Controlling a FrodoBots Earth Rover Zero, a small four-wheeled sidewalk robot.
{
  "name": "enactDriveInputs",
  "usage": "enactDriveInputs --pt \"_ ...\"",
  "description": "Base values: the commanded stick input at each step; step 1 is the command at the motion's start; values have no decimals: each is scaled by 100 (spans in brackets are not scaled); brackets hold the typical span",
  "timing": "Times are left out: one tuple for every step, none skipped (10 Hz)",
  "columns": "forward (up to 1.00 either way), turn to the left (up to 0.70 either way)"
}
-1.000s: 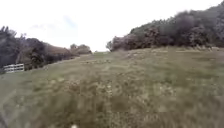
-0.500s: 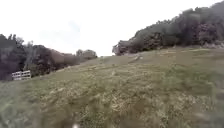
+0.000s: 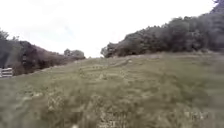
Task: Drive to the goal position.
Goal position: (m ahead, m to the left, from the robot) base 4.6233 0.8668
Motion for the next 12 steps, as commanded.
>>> enactDriveInputs --pt "100 0" --pt "100 0" --pt "100 0" --pt "100 0" --pt "100 0" --pt "100 0" --pt "100 0" --pt "100 0" --pt "100 0" --pt "100 0" --pt "100 0" --pt "100 0"
